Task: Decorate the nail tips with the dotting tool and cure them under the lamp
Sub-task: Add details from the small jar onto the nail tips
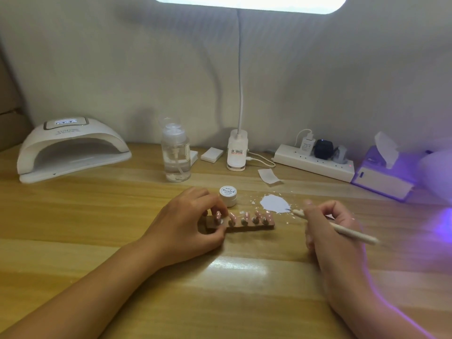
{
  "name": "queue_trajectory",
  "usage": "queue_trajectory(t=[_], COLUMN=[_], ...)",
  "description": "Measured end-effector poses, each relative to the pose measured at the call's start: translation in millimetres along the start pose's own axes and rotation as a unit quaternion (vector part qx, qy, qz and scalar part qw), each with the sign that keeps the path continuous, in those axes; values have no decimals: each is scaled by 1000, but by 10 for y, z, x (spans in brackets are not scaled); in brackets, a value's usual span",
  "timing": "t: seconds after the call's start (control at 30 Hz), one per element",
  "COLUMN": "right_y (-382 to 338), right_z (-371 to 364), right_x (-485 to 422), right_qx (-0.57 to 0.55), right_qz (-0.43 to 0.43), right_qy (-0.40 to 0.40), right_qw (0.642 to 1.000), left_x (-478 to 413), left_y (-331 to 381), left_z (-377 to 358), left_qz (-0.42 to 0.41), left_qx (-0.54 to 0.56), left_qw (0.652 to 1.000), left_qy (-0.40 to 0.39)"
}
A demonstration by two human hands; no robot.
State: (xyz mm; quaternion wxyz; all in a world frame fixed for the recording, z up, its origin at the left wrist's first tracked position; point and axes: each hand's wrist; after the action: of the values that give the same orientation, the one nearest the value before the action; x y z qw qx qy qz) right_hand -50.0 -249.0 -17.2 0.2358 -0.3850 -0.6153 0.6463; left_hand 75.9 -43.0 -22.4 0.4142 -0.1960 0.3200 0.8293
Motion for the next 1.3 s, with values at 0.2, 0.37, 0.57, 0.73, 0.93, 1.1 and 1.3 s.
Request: queue_trajectory(t=[0.2,0.37,0.57,0.73,0.93,1.1,1.3], right_y=[7,-4,18,43,-42,-68,-204], right_z=[24,169,224,179,161,152,365], right_x=[-30,-146,-203,-165,-62,-17,-51], right_qx=[97,264,432,504,482,450,391], right_qz=[88,164,265,263,351,369,370], right_qy=[-3,-56,-74,-99,-102,-128,-140], right_qw=[991,949,859,817,796,803,831], left_x=[-18,-9,-12,-5,24,14,-20], left_y=[-53,-67,-29,36,190,256,409], left_z=[-27,-21,35,79,141,163,118], left_qz=[50,68,65,41,-35,-44,-79], left_qx=[34,45,52,19,-33,0,33], left_qw=[998,996,996,999,998,997,995], left_qy=[-23,-29,-20,3,37,66,59])
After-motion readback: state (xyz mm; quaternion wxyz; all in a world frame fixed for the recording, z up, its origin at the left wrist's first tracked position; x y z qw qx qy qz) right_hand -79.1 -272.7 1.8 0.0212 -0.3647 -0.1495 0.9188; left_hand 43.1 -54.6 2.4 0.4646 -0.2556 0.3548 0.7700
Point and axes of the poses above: each hand's wrist, its own x-axis away from the middle knuckle, its own z-axis out of the back of the hand, y = z × x, and after that the axes turned 8 degrees about y, right-handed
